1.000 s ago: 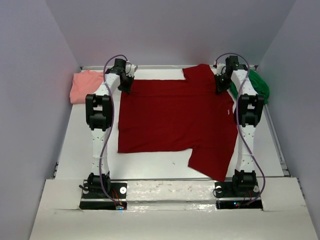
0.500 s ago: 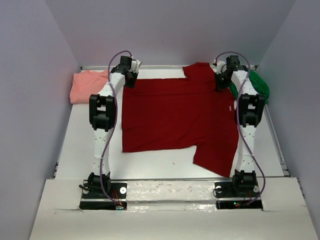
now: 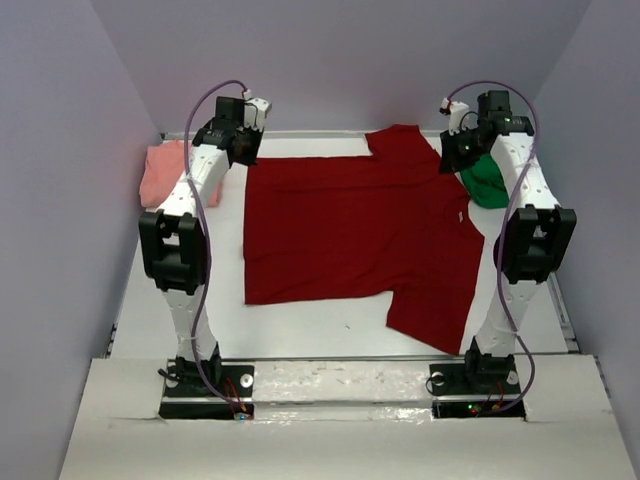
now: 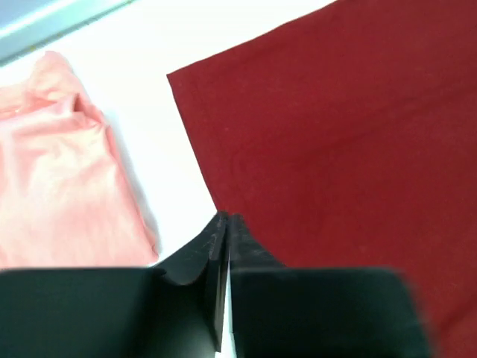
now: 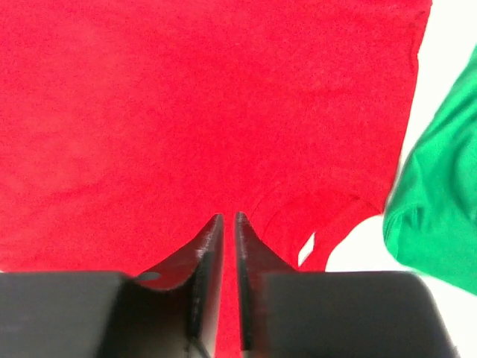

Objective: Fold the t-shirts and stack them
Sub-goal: Flatten out the tshirt

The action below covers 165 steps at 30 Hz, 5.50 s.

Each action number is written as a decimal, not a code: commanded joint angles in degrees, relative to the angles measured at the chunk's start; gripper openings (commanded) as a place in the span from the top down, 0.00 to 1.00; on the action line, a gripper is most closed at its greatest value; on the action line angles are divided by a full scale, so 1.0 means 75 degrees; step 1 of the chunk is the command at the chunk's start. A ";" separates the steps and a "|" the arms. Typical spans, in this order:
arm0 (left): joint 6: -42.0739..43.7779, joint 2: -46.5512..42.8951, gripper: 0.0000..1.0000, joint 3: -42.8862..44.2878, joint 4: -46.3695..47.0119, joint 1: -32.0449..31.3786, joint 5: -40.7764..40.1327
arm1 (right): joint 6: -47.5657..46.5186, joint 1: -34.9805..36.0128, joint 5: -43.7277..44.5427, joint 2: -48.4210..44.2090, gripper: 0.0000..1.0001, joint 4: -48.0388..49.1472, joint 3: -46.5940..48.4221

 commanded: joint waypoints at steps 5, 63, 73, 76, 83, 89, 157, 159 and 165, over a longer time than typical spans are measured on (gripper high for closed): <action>0.0152 -0.2599 0.46 -0.2194 0.0514 0.0009 0.0568 | -0.0074 0.0017 -0.0250 -0.1855 0.61 -0.0208 -0.1779; 0.1735 0.0352 1.00 -0.3650 -0.0821 -0.1046 0.2679 | 0.0231 0.0017 0.1695 -0.3358 1.00 0.0273 -0.5920; 0.1606 -0.0151 1.00 -0.4142 -0.1101 -0.1046 0.1858 | 0.0161 0.0017 0.1941 -0.2947 1.00 0.0296 -0.5650; 0.1629 -0.0187 1.00 -0.4177 -0.1395 -0.1046 0.1717 | 0.0161 0.0017 0.1965 -0.2912 1.00 0.0273 -0.5486; 0.1687 -0.0409 1.00 -0.4400 -0.1887 -0.1022 0.1307 | 0.0125 0.0017 0.2094 -0.2632 1.00 0.0261 -0.5264; 0.1758 -0.0562 1.00 -0.4576 -0.2016 -0.0976 0.1038 | 0.0102 0.0017 0.2163 -0.2245 1.00 0.0308 -0.5193; 0.1559 -0.0491 1.00 -0.4084 -0.2368 -0.0647 0.0920 | 0.0454 0.0158 0.2152 0.1953 1.00 -0.0466 -0.0703; 0.1559 -0.0644 1.00 -0.4037 -0.2415 -0.0647 0.0897 | 0.0360 0.0158 0.2164 0.1437 1.00 -0.0326 -0.1254; 0.1442 -0.1334 0.82 -0.3638 -0.2473 -0.0647 0.0838 | 0.0114 0.0158 0.2117 0.0113 0.77 -0.0313 -0.1736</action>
